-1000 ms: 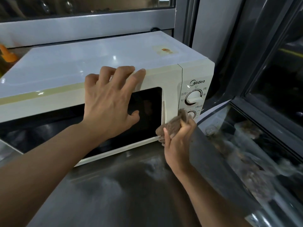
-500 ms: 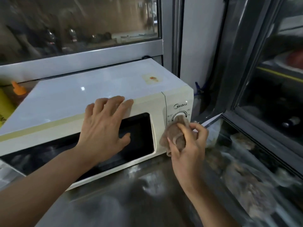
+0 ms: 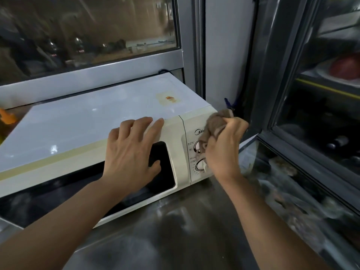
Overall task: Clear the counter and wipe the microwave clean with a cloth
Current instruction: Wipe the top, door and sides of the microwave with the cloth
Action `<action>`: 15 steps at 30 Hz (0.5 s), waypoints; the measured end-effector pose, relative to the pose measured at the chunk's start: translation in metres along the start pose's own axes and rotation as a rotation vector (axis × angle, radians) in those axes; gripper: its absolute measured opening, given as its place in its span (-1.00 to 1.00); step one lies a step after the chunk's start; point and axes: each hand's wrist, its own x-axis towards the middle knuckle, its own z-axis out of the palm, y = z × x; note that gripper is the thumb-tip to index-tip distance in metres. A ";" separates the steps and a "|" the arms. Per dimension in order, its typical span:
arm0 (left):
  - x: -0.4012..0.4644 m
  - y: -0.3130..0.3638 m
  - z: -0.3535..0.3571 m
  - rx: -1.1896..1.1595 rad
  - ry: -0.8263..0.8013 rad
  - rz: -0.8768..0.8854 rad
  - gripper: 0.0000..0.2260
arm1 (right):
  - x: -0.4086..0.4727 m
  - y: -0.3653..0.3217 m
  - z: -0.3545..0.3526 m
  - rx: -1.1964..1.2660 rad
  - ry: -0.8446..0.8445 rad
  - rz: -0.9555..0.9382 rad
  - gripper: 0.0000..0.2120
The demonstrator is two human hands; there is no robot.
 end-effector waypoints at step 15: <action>0.001 0.003 0.008 0.021 0.053 -0.029 -0.26 | -0.036 0.043 0.013 0.131 0.042 0.177 -0.67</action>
